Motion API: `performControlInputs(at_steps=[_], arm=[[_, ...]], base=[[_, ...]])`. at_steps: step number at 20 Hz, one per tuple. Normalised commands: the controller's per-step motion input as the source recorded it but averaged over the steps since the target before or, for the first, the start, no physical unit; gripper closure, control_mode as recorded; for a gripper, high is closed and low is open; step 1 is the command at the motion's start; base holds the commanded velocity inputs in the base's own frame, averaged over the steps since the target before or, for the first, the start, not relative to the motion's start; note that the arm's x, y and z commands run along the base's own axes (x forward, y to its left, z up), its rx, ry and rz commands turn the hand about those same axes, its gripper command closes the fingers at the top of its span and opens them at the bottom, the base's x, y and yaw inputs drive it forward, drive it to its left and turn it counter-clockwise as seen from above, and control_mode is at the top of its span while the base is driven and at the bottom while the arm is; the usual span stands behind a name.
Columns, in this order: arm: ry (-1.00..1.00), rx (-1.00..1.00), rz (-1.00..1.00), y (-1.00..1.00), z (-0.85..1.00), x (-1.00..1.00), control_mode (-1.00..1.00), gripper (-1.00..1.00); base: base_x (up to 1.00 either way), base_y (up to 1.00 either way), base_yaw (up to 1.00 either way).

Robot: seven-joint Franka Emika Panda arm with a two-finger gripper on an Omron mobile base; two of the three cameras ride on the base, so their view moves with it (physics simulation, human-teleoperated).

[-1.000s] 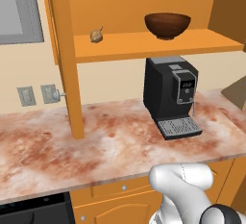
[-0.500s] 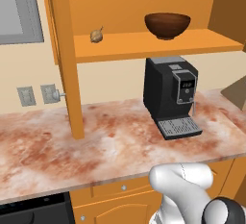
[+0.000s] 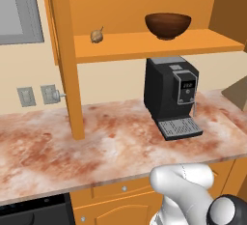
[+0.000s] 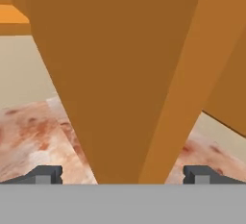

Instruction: Pick the mug and place it in the sink. Pick the bowl and place it in the open cabinet and then close the cabinet.

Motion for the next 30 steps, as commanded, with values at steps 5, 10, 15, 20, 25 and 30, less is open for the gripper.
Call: performControlInputs(at_steps=[5, 10, 15, 20, 25, 30], arm=[[0.00, 0.00, 0.02, 0.54, 0.00, 0.40, -1.00, -1.00], [0.00, 0.00, 0.00, 0.47, 0.00, 0.31, -1.00, -1.00], [0.00, 0.00, 0.00, 0.38, 0.00, 0.25, -1.00, -1.00], [0.00, 0.00, 0.01, 0.39, 0.00, 0.26, -1.00, -1.00], [0.00, 0.00, 0.00, 0.44, 0.00, 0.28, -1.00, -1.00], [0.00, 0.00, 0.00, 0.48, 0.00, 0.35, -1.00, -1.00]], base=[[0.00, 0.00, 0.00], [0.00, 0.00, 0.00], [0.00, 0.00, 0.00], [0.00, 0.00, 0.00], [0.00, 0.00, 0.00], [0.00, 0.00, 0.00]])
